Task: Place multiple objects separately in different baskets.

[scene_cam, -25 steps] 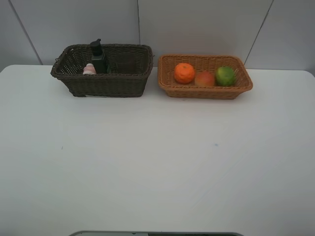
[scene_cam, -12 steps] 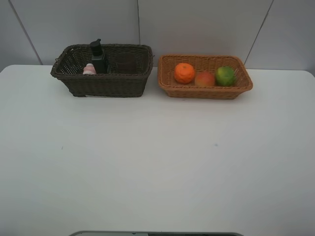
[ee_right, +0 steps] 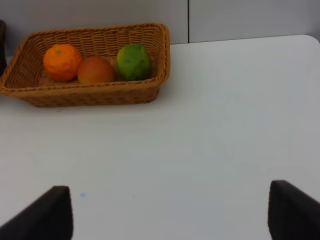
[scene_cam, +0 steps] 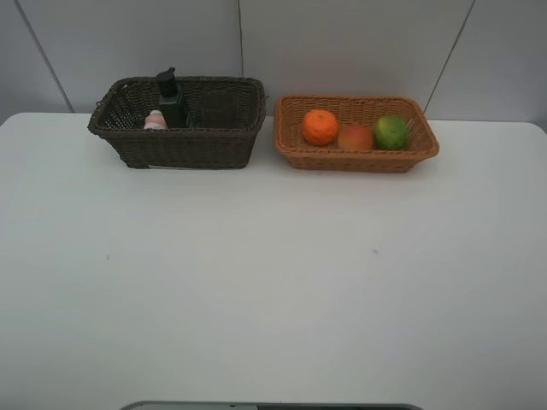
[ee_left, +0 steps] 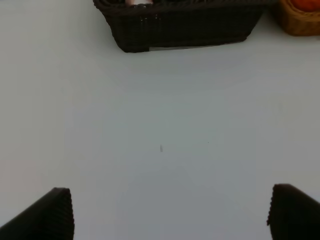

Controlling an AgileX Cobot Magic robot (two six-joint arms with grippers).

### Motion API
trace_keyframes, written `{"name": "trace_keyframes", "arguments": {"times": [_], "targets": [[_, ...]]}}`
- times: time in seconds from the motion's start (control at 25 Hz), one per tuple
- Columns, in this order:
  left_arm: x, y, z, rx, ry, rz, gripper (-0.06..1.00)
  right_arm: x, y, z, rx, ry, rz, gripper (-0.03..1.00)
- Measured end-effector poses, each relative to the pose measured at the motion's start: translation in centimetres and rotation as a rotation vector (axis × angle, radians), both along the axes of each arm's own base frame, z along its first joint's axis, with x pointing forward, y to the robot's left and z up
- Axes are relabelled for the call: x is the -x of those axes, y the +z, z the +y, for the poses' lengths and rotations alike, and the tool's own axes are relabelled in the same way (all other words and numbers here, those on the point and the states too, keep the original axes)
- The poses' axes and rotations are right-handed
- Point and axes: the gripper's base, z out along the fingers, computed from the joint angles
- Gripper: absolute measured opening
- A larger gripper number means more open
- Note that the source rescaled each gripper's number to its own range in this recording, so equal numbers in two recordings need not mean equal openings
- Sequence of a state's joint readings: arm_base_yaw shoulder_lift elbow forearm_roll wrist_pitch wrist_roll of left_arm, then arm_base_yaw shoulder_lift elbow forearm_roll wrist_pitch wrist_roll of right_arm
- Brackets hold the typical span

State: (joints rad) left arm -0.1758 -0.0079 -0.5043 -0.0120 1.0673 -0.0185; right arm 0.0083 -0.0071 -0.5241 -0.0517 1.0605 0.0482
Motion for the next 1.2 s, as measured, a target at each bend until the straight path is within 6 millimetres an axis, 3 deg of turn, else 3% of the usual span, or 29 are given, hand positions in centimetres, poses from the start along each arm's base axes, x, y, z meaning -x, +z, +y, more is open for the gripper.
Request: {"name": "trace_keyframes", "arguments": {"times": [1.2], "targets": [[0.00, 0.01, -0.04, -0.001, 0.062, -0.001, 1.00, 0.00, 0.00, 0.00, 0.000, 0.000, 0.000, 0.61]]}}
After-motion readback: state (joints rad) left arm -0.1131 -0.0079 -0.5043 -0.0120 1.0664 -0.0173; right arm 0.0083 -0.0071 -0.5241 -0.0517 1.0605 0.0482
